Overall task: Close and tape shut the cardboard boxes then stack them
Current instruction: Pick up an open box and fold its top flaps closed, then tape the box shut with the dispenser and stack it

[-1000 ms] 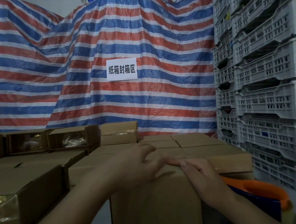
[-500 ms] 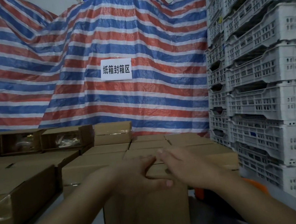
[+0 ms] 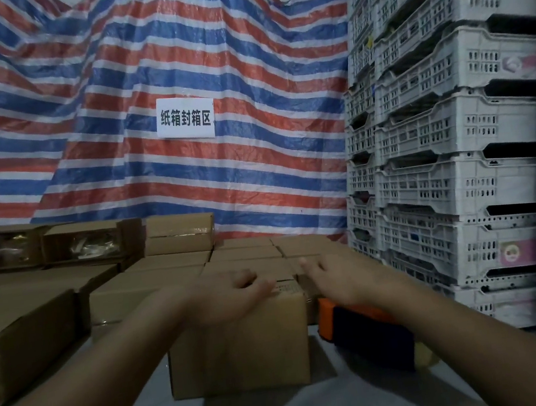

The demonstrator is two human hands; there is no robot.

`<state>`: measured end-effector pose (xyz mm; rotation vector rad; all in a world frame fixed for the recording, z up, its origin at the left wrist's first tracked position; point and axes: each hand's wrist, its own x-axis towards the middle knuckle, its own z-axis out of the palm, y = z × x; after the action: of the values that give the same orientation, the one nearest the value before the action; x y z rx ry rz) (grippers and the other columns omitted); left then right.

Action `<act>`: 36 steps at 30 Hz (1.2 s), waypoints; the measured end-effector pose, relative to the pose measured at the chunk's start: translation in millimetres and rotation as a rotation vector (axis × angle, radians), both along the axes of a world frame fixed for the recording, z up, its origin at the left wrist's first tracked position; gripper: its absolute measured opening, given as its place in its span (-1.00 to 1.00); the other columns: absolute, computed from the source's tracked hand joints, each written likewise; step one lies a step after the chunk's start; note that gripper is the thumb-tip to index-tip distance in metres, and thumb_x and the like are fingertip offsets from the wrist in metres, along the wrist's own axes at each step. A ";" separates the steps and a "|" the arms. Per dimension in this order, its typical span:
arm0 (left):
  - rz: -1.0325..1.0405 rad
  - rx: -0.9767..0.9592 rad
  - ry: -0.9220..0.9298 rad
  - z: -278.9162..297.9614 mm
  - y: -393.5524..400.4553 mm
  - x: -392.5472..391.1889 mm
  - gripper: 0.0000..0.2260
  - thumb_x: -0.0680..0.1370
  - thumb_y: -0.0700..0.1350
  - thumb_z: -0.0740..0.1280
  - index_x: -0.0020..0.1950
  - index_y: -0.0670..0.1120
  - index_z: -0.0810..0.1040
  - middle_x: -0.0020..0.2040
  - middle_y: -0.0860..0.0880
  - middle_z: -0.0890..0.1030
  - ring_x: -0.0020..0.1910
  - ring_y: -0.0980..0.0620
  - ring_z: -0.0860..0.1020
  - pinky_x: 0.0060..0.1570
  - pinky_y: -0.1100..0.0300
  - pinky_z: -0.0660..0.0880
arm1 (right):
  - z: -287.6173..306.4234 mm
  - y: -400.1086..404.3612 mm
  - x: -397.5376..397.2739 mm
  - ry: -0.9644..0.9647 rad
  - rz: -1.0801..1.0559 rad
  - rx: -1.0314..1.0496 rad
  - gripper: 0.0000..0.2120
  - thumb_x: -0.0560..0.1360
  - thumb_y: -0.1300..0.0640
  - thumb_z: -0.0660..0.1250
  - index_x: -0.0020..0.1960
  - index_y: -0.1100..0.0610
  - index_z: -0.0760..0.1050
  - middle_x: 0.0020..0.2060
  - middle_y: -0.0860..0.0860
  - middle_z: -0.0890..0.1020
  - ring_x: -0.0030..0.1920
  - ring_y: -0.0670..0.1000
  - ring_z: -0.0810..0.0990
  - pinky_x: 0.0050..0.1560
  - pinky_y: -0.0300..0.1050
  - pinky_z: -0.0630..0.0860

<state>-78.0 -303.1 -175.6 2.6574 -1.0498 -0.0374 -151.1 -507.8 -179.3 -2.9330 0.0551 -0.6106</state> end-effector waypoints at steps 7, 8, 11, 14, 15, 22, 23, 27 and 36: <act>-0.030 -0.021 0.012 2.3 1.8 -2.0 -0.54 0.65 0.23 0.00 0.52 0.13 0.25 0.50 0.03 0.31 0.42 0.07 0.28 0.03 0.18 0.15 | -48.2 -52.2 -12.1 0.204 -0.411 -0.203 -0.44 0.66 -0.26 -0.06 0.18 0.05 0.60 0.13 0.06 0.65 0.08 0.07 0.61 0.00 -0.02 0.45; -0.034 -0.023 0.008 2.6 1.8 -2.0 -0.56 0.66 0.21 0.01 0.50 0.13 0.27 0.49 0.03 0.33 0.41 0.07 0.29 0.00 0.19 0.16 | -56.0 -53.1 -12.3 0.196 -0.389 -0.229 -0.47 0.68 -0.21 -0.09 0.21 0.05 0.57 0.14 0.07 0.65 0.10 0.09 0.61 0.04 0.00 0.48; -0.042 -0.019 0.002 3.4 2.4 -3.5 -0.60 0.67 0.17 0.00 0.48 0.12 0.31 0.48 0.03 0.34 0.40 0.06 0.29 -0.06 0.23 0.16 | -76.9 -51.4 -8.8 0.070 -0.320 -0.273 -0.59 0.73 -0.04 -0.09 0.27 0.05 0.49 0.11 0.07 0.64 0.07 0.09 0.63 -0.03 -0.02 0.54; -0.043 -0.026 0.034 5.6 4.0 -3.9 -0.61 0.69 0.12 -0.03 0.45 0.07 0.35 0.47 0.03 0.36 0.29 0.15 0.35 -0.01 0.27 0.16 | -83.7 -50.4 -5.4 -0.043 -0.413 -0.189 -0.55 0.72 -0.10 -0.09 0.16 0.04 0.54 0.06 0.04 0.67 0.02 0.04 0.64 -0.14 -0.10 0.43; -0.041 -0.060 0.071 6.7 4.7 -3.3 -0.62 0.69 0.12 -0.03 0.42 0.06 0.39 0.43 0.02 0.40 0.17 0.23 0.38 -0.05 0.33 0.16 | -85.9 -49.4 -4.4 -0.044 -0.433 -0.190 -0.54 0.72 -0.12 -0.09 0.17 0.03 0.55 0.06 0.03 0.67 0.03 0.04 0.64 -0.13 -0.09 0.45; 0.063 -0.287 0.212 11.2 9.9 1.8 -0.68 0.67 0.08 0.07 0.12 -0.06 0.53 -0.08 0.00 0.56 -0.10 0.09 0.52 -0.22 0.28 0.30 | -103.8 -44.4 -8.6 -0.177 -0.537 -0.177 -0.38 0.44 -0.54 0.07 -0.36 0.00 0.39 -0.47 -0.14 0.37 -0.48 -0.17 0.31 -0.51 -0.23 0.16; 0.067 -0.294 0.220 11.6 10.1 1.7 -0.68 0.67 0.09 0.07 0.13 -0.06 0.53 -0.08 0.01 0.55 -0.10 0.10 0.51 -0.21 0.27 0.29 | -102.3 -43.2 -9.7 -0.186 -0.537 -0.190 -0.38 0.43 -0.55 0.08 -0.36 0.00 0.38 -0.47 -0.13 0.36 -0.49 -0.16 0.29 -0.52 -0.24 0.13; 0.099 -0.391 0.271 11.8 15.5 2.4 -0.75 0.65 0.13 0.13 0.04 0.03 0.52 -0.06 0.02 0.59 -0.07 0.11 0.55 -0.21 0.25 0.29 | -81.4 -42.3 -11.3 -0.238 -0.561 -0.045 -0.36 0.39 -0.58 0.12 -0.32 0.00 0.46 -0.46 -0.11 0.43 -0.43 -0.07 0.42 -0.49 -0.18 0.23; 0.060 -0.655 0.474 10.8 26.1 12.4 -0.57 0.67 0.19 0.01 0.09 0.07 0.64 0.14 0.10 0.62 0.14 0.15 0.54 0.06 0.22 0.41 | 57.4 -8.9 6.3 -0.230 0.202 1.121 -0.51 0.25 -0.39 0.43 -0.34 0.05 0.73 -0.37 0.09 0.70 -0.45 -0.01 0.65 -0.41 -0.19 0.54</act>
<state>-65.6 -277.0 -164.8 1.9485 -0.6715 -0.2512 -144.8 -516.7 -121.9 -1.7562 0.0510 -0.6014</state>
